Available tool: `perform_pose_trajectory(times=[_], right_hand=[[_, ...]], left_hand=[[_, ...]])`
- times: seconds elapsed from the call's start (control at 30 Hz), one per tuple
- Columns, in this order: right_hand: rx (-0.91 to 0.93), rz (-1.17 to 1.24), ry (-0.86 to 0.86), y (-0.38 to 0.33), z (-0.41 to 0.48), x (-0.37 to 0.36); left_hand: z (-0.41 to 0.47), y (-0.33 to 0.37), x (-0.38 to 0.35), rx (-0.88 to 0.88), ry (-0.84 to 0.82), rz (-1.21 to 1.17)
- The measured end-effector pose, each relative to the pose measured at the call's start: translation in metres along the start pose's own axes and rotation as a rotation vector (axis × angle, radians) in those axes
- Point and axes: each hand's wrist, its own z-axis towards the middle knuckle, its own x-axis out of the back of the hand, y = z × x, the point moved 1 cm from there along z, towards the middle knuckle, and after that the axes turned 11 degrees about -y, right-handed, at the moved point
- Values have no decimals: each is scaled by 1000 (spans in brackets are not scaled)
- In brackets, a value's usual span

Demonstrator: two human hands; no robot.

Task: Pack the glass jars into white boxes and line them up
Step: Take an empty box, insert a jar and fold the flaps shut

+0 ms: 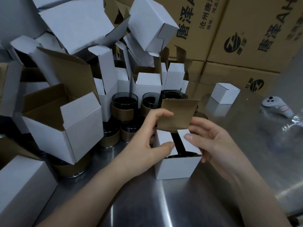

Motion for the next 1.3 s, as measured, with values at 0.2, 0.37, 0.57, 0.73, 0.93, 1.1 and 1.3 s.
perform_pose_trajectory(times=[0.2, 0.37, 0.57, 0.73, 0.93, 1.1, 1.3], right_hand=[[81, -115, 54, 1, -2, -2], [107, -134, 70, 3, -6, -4], [122, -83, 102, 6, -9, -2], [135, -127, 100, 6, -11, -1], [99, -178, 68, 7, -13, -1], [107, -199, -13, 7, -12, -2], [138, -246, -95, 8, -13, -1]], left_hand=[[2, -5, 2, -42, 50, -60], [2, -2, 4, -21, -8, -25], [2, 0, 7, 31, -38, -41], [1, 3, 9, 85, -67, -167], [1, 4, 12, 118, -98, -180], [-5, 7, 14, 133, -204, -1], [-4, 5, 12, 55, -168, 223]])
